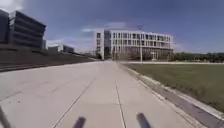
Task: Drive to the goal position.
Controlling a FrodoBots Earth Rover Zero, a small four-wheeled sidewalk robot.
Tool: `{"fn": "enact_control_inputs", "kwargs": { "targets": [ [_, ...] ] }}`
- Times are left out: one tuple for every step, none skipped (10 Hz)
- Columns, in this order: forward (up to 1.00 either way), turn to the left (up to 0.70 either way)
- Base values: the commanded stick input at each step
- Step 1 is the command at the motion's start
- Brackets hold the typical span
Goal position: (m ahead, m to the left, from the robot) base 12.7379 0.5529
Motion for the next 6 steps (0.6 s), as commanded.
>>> {"fn": "enact_control_inputs", "kwargs": {
  "targets": [
    [0.70,0.00],
    [0.70,0.00],
    [0.70,0.00],
    [0.70,0.00],
    [0.70,0.00],
    [0.70,0.00]
  ]
}}
